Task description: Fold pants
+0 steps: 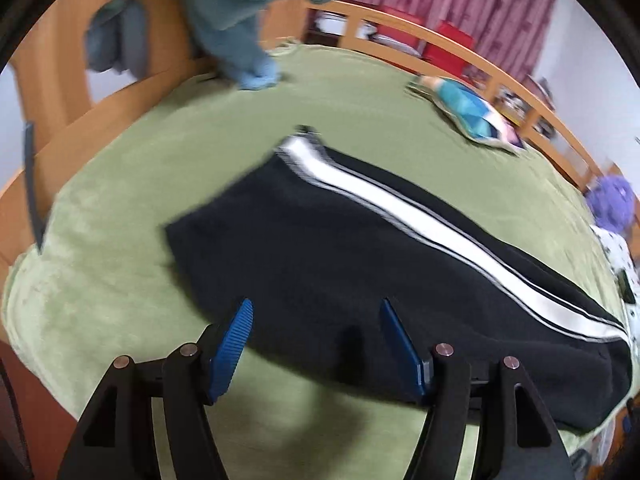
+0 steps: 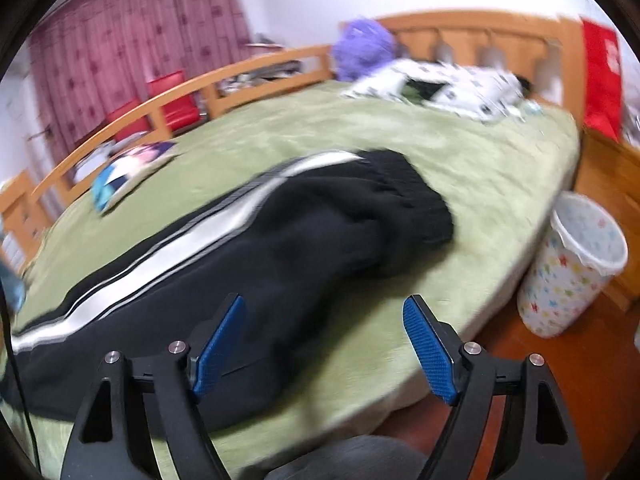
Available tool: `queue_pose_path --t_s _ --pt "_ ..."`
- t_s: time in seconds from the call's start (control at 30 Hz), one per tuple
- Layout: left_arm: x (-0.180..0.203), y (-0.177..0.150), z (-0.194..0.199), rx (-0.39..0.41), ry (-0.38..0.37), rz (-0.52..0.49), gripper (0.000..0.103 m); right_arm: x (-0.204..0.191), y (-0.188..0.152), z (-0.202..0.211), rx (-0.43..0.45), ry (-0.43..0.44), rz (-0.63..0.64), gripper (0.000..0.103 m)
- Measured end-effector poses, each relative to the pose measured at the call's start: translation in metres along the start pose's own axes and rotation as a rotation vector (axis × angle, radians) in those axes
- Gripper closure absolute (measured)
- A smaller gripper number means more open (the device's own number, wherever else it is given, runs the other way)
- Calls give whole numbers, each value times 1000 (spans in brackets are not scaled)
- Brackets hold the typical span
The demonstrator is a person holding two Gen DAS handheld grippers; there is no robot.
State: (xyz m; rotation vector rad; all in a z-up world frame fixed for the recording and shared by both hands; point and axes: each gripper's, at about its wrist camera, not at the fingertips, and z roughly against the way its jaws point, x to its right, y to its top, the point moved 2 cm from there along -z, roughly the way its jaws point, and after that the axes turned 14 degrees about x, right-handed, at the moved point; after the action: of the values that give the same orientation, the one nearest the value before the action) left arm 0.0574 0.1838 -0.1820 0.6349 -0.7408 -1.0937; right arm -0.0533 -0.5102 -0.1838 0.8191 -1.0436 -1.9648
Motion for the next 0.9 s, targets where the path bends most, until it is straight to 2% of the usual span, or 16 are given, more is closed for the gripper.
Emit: queue_pose_path --t_s 0.1,0.2,0.3,0.4,0.47,0.5,0.53,0.57,0.6,0.67,0.73,0.77,0.8,0.87,0.9 --pt "31 -5 4 -27 -57 -8 38 27 5 -27 -41 36 -94 23" --pt "59 -9 12 -25 -78 -36 38 45 11 -69 -100 109 -204 22" --pt "83 -12 17 -14 -79 -63 38 59 12 -105 -153 159 -306 14" --pt "101 -14 19 -12 -81 -66 37 77 14 -143 -204 184 -484 8" --pt "114 -14 16 -24 -92 -57 37 81 21 -153 -190 177 -539 10" --pt "118 -14 17 -30 -98 -54 37 82 31 -157 -169 164 -550 24" --pt "124 -14 15 -32 -104 -54 37 82 43 -157 -147 148 -538 39" --pt "130 -13 16 -29 -109 -61 37 80 58 -155 -124 171 -512 59" --pt "136 -13 17 -21 -110 -71 37 74 76 -150 -104 244 -472 63" --pt "145 -14 17 -8 -111 -93 37 54 117 -117 29 350 -341 64" --pt "152 -17 16 -13 -112 -100 37 41 133 -97 94 367 -219 64" --pt "155 -19 14 -25 -119 -99 37 39 134 -97 91 340 -182 62" --pt "158 -20 12 -32 -124 -99 37 43 130 -102 78 323 -182 53" --pt "158 -23 12 -42 -129 -105 37 55 109 -126 -29 216 -172 39" --pt "157 -24 13 -41 -126 -112 37 62 99 -136 -89 180 -167 39"
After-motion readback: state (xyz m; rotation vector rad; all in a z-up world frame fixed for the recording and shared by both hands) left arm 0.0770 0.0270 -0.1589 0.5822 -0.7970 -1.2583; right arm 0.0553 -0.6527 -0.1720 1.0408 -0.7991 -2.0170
